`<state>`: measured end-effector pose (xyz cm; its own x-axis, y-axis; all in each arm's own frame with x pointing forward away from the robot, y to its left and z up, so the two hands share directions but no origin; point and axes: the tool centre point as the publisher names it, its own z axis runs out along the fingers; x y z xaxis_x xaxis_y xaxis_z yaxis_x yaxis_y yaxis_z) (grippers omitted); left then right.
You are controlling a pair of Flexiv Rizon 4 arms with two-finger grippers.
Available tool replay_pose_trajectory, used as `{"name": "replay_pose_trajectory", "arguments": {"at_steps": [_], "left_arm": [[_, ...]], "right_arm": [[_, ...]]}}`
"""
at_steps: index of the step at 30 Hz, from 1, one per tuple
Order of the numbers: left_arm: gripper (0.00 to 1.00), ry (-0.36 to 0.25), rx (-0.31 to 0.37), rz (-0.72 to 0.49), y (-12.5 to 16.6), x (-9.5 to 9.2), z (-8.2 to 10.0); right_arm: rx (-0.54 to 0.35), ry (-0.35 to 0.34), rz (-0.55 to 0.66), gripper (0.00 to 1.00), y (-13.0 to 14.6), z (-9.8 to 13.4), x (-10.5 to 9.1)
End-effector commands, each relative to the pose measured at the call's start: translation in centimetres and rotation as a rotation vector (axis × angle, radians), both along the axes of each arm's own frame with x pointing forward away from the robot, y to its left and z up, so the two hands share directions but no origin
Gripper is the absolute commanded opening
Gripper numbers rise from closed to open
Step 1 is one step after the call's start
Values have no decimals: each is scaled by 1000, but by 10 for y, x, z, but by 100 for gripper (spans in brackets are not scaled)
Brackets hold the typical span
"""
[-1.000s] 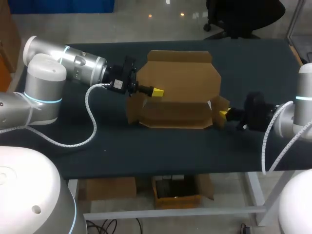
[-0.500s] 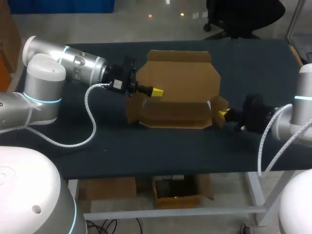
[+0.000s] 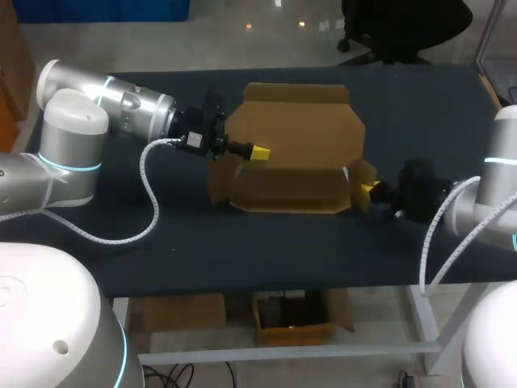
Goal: Assemble the packaging by folding the flat box into shape, placing the metal phone stand inside, and closing the box properly
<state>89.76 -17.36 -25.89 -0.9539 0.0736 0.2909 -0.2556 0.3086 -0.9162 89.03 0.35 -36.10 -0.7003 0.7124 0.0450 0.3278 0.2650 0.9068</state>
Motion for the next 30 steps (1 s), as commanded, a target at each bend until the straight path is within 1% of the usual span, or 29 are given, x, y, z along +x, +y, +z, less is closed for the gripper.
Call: {"name": "replay_pose_trajectory", "arguments": {"at_steps": [1,6,11,18,30], "left_arm": [[0,0,1,-4,-3,0,-5],[0,0,1,-4,-3,0,-5],[0,0,1,-4,-3,0,-5],[0,0,1,-4,-3,0,-5],[0,0,1,-4,-3,0,-5]], "right_arm": [[-13,-14,-40,0,11,-1,-3],[-33,-28,-97,0,13,-1,-4],[-45,-34,-131,0,14,-1,-5],[-6,-40,-181,0,10,-5,-8],[34,-39,-230,0,4,-7,-10]]}}
